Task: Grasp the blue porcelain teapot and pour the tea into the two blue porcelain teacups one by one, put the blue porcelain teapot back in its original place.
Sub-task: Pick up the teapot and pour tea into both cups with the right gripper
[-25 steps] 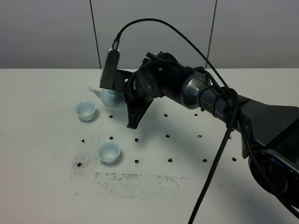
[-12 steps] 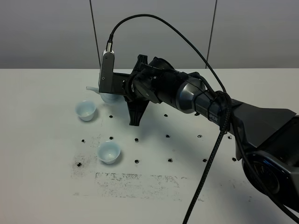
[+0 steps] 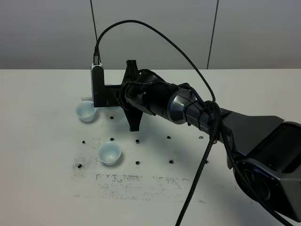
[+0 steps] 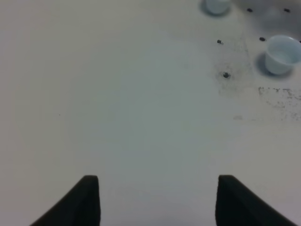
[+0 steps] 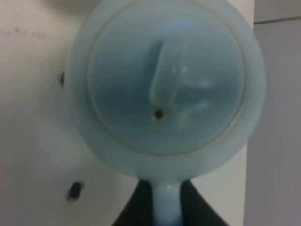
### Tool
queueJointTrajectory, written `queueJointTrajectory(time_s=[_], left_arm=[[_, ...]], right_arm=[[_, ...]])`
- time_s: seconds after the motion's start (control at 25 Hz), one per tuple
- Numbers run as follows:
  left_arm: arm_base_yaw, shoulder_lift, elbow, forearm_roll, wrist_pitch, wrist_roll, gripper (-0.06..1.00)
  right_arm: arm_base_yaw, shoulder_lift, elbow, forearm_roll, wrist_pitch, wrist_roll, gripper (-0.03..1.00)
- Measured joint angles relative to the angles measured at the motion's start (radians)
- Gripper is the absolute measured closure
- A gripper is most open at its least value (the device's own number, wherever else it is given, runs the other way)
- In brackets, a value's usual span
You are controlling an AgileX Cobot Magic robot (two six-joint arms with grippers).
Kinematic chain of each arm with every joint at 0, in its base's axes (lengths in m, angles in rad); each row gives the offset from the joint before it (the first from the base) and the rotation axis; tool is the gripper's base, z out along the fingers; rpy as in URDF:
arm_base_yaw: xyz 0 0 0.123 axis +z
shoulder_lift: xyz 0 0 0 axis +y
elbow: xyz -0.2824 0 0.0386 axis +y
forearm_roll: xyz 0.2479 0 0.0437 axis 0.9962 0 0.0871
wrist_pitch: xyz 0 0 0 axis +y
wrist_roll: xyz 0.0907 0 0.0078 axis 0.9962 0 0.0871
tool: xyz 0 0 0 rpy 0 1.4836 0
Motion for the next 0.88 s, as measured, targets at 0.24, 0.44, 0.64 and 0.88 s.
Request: queueJointTrajectory(time_s=[0.24, 0.44, 0.64, 0.88], left_arm=[[0.0, 0.0, 0.0, 0.0, 0.0, 0.0, 0.44], [0.0, 0.0, 0.0, 0.0, 0.001, 0.0, 0.44], [0.0, 0.0, 0.0, 0.0, 0.001, 0.0, 0.44], [0.0, 0.0, 0.0, 0.0, 0.001, 0.0, 0.44]], right_arm=[[0.0, 0.007, 0.0, -0.108, -0.018, -0.001, 0.93], [0.006, 0.007, 0.0, -0.191, -0.046, -0.003, 0.93], [0.018, 0.007, 0.0, -0.242, -0.063, -0.004, 0.93], [0.02, 0.007, 0.0, -0.308, -0.068, -0.004, 0.93]])
